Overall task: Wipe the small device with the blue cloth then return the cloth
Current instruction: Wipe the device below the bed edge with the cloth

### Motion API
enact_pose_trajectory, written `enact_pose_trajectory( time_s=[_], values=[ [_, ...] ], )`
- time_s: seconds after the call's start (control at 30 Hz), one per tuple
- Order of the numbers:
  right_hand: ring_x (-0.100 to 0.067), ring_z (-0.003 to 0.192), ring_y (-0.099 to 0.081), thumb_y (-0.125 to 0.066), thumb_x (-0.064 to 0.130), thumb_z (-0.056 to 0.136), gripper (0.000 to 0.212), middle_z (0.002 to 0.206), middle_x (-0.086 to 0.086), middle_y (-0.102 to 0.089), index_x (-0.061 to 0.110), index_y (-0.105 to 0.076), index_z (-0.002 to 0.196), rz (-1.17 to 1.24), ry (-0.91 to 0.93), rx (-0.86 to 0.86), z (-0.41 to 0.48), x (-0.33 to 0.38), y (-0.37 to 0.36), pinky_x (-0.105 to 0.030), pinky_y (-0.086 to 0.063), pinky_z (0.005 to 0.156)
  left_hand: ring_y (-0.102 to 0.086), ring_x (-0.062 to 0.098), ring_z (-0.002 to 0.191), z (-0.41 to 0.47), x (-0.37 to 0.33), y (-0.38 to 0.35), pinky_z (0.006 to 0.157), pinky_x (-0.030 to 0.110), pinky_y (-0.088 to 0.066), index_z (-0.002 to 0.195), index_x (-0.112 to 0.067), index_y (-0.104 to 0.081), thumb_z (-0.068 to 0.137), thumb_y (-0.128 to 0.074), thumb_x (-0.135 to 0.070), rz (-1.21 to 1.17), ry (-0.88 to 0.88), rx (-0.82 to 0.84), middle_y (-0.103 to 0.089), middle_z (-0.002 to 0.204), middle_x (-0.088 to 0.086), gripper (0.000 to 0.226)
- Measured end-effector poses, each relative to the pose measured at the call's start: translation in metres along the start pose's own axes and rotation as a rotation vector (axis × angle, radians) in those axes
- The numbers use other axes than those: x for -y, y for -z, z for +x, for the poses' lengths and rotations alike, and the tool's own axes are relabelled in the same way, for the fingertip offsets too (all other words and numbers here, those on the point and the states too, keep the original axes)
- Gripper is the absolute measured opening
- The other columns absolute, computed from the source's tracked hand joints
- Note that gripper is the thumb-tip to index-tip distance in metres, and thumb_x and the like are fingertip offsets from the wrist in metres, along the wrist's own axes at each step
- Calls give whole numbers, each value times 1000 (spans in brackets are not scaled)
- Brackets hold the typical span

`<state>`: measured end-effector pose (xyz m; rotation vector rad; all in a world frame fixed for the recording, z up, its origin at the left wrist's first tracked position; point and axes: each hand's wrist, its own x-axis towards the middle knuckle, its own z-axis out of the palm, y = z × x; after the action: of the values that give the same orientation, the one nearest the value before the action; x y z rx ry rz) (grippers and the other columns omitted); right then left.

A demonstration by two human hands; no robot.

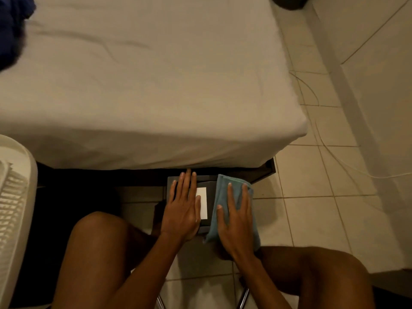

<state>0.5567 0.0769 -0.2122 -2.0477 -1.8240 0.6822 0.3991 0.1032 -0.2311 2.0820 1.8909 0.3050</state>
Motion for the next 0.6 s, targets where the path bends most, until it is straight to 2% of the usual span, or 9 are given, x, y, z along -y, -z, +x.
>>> enact_pose_trajectory(
  time_s=[0.13,0.23,0.3,0.43,0.5,0.6],
  values=[
    [-26,154,-2,-18,58,98,68,168,-6,-1,32,-5,159,-80,31,-18,37,6,3,-46,-11,123,-2,24,154,4,0,1,123,42,-8,157,-8,-4,103,-12,-36,19,1,-12,-6,166,11,61],
    [-26,154,-3,-20,58,100,67,168,-5,1,31,-4,159,-74,37,-42,1,1,-4,-49,-12,121,3,22,154,-1,3,0,124,43,-10,158,-9,-1,104,-14,-35,6,-21,0,0,167,9,61],
    [-27,154,-3,-16,58,101,66,168,-5,2,31,-2,159,-69,38,-31,-19,-5,-7,-50,-14,121,3,21,154,-3,5,-1,124,44,-11,158,-10,-2,104,-16,-35,-11,-19,-2,-1,167,8,61],
    [-31,153,-7,-12,58,100,64,167,-10,-1,34,7,157,-88,49,-27,19,-2,-3,-54,-18,121,5,21,154,-1,3,-2,123,43,-9,157,-9,0,104,-15,-36,3,-2,4,3,167,9,61],
    [-27,153,-1,-10,57,101,64,167,-8,1,32,5,157,-116,54,-44,27,0,-2,-52,-16,122,2,23,154,0,2,-2,123,43,-9,157,-8,-2,104,-17,-35,19,-12,-7,0,167,10,61],
    [-27,154,-1,-5,59,100,67,167,-6,5,28,0,159,-90,55,-11,-8,-4,-2,-51,-14,122,2,22,154,-2,2,-2,124,42,-7,157,-8,-3,104,-18,-34,6,-17,-2,0,167,10,61]
  ],
)
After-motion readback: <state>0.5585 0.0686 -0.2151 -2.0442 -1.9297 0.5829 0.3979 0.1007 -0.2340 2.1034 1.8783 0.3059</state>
